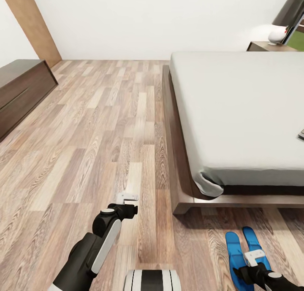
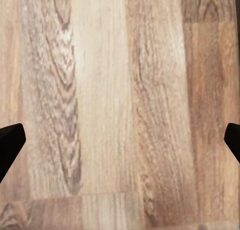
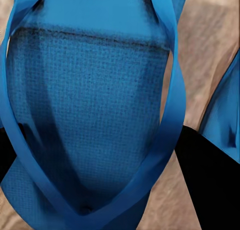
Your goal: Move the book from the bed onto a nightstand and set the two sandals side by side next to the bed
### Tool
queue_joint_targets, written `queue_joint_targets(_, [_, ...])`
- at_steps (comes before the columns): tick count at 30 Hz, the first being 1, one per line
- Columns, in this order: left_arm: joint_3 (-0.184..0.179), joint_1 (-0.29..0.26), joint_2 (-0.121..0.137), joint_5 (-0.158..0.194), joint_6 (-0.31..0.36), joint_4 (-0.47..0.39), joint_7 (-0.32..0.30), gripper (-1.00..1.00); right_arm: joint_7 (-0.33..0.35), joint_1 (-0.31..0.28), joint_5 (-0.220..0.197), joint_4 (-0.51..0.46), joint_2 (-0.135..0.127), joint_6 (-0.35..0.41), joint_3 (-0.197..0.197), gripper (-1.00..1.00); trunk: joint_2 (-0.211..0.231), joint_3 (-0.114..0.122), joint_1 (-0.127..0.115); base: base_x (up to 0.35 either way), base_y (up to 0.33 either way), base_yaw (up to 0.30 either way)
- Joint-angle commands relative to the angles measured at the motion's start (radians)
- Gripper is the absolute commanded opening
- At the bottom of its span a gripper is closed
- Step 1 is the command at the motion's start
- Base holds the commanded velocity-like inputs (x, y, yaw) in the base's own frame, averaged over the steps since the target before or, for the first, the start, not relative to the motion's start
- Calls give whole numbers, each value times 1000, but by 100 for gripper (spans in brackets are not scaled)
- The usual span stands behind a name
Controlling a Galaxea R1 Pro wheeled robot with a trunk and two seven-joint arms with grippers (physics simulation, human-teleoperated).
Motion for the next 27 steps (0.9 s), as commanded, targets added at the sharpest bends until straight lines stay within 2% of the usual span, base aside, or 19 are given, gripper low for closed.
queue_joint_targets(1, [-1,-1,0,11,3,-1,10,100,1,0,-3,1,0,-4,6,-100,0,-1,0,0,0,0])
queue_joint_targets(7, [-1,0,0,9,3,-1,10,100,1,0,-4,1,-1,-4,5,-100,0,-1,0,2,-4,0])
queue_joint_targets(18, [-2,-1,-1,7,3,11,11,100,1,0,-3,1,1,-4,6,-100,0,-1,0,44,-165,0])
queue_joint_targets(27, [-2,-1,0,2,3,11,11,100,1,0,-3,1,1,-3,6,-100,0,-1,0,0,-4,0])
